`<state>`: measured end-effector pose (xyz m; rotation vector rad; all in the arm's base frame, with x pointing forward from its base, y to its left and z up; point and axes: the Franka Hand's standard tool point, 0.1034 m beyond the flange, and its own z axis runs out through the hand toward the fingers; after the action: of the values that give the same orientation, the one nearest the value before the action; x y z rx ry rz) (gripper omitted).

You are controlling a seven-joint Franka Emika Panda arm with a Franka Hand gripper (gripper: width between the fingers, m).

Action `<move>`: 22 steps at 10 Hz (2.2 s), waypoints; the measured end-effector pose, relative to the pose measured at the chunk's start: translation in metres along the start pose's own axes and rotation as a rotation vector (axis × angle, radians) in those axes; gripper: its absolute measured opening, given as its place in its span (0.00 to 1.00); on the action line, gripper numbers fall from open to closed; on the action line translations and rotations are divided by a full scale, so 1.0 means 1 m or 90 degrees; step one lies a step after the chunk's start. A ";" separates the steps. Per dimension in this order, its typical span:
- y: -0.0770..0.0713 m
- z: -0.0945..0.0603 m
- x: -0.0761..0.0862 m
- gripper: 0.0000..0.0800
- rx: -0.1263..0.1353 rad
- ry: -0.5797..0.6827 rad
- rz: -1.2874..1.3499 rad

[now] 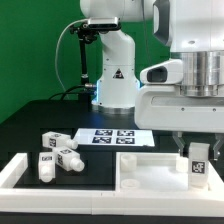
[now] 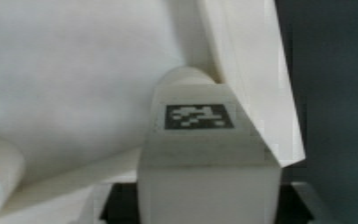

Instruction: Assemble one leg

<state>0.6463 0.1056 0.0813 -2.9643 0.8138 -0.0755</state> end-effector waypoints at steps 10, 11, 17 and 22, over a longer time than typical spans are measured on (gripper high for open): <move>-0.004 0.003 -0.011 0.78 0.005 -0.027 0.062; -0.002 0.003 -0.010 0.80 0.005 -0.026 0.051; -0.004 0.006 -0.013 0.81 -0.021 -0.017 -0.389; -0.004 0.006 -0.013 0.36 -0.022 -0.012 -0.203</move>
Offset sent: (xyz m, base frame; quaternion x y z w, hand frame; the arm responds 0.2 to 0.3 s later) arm 0.0205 0.0103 0.0122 0.1259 -0.0123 0.4043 0.9058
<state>0.6378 0.1154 0.0751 -3.0936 0.3365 -0.0495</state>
